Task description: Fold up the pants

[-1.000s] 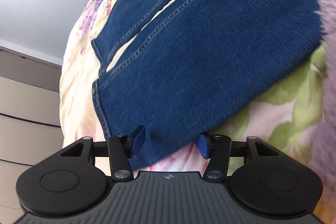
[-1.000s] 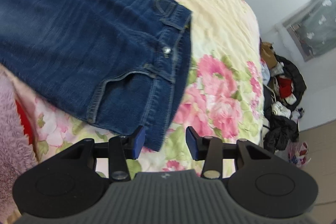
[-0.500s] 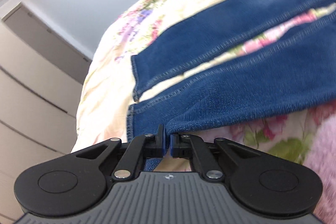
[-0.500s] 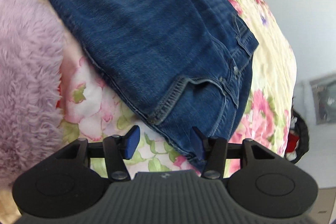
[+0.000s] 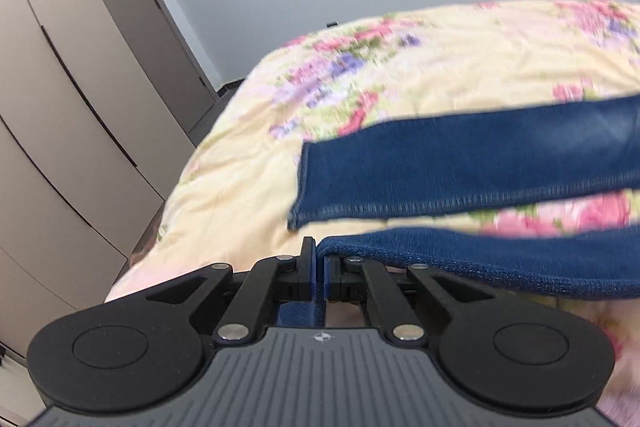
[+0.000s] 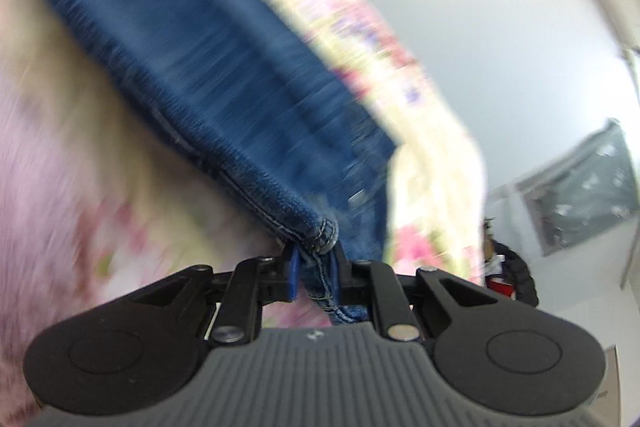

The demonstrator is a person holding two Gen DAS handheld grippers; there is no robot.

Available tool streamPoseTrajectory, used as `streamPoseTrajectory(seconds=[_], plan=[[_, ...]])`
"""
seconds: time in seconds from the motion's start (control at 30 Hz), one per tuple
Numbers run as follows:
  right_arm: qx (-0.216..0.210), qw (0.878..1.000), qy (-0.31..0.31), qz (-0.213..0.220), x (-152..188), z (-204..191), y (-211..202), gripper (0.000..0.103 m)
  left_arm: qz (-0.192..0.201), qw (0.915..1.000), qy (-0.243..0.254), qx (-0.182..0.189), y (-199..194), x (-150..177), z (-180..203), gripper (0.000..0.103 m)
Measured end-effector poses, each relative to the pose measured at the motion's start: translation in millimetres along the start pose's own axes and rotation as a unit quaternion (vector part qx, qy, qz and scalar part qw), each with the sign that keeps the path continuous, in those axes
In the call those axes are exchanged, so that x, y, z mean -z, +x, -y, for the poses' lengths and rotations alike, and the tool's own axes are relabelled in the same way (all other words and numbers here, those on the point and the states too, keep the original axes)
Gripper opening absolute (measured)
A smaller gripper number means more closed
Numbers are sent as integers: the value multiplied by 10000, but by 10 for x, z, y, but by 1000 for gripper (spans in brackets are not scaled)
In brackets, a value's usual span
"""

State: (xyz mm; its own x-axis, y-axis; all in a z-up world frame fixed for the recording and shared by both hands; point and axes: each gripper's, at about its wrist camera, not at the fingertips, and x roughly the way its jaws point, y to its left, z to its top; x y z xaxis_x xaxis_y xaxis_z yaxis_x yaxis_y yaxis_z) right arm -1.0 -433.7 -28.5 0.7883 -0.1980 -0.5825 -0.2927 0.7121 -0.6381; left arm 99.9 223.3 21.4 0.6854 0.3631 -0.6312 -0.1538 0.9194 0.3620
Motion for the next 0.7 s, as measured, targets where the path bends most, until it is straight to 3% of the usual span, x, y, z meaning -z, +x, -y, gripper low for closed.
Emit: streamPoseTrajectory(seconds=[0.1, 0.2, 0.5, 0.7], plan=[[90, 9978, 612, 221, -308, 411, -2, 8, -148, 9998, -148, -28, 104, -270, -73, 3], [129, 9953, 955, 86, -585, 615, 261, 8, -517, 9984, 126, -196, 412, -426, 25, 3], [488, 9922, 1024, -514, -1397, 775, 1604, 8, -748, 9952, 509, -382, 1398, -1050, 406, 3], [474, 9897, 936, -973, -1691, 767, 2618, 8, -1025, 9894, 943, -417, 2198, -1283, 803, 3]])
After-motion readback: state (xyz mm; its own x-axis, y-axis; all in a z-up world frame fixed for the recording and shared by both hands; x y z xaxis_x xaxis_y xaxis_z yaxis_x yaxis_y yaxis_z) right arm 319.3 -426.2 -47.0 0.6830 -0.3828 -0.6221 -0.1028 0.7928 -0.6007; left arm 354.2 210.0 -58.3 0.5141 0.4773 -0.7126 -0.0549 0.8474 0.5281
